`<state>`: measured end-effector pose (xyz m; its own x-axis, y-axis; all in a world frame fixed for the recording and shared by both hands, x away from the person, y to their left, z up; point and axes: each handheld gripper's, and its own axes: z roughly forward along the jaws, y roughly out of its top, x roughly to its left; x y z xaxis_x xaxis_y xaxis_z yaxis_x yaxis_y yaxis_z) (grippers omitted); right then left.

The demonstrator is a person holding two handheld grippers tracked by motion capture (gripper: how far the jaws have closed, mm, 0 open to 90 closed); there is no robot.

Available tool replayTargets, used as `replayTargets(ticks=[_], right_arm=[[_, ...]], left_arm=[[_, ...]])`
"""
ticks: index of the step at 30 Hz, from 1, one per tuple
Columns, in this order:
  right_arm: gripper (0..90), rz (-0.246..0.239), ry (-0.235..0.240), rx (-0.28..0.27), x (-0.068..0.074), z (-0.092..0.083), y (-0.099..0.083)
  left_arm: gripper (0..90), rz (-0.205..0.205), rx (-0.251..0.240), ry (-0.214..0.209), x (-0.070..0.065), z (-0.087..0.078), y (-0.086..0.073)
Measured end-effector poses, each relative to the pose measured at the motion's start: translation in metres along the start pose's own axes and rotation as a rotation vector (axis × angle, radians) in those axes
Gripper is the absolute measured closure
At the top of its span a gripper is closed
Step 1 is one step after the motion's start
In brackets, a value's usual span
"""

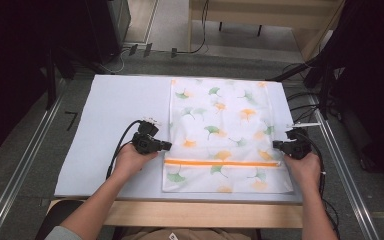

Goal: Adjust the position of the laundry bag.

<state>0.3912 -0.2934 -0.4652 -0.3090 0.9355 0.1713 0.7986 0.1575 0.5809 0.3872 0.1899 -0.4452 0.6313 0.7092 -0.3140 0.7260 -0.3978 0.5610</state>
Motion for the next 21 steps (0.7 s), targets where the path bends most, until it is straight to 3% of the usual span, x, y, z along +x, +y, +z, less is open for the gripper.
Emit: replayTargets(ticks=[21], right_arm=[[90.0,-0.118,0.094,0.043,0.049,0.018,0.027]], left_arm=[[89.6,-0.073,-0.003,0.076,0.032,-0.044,-0.025]])
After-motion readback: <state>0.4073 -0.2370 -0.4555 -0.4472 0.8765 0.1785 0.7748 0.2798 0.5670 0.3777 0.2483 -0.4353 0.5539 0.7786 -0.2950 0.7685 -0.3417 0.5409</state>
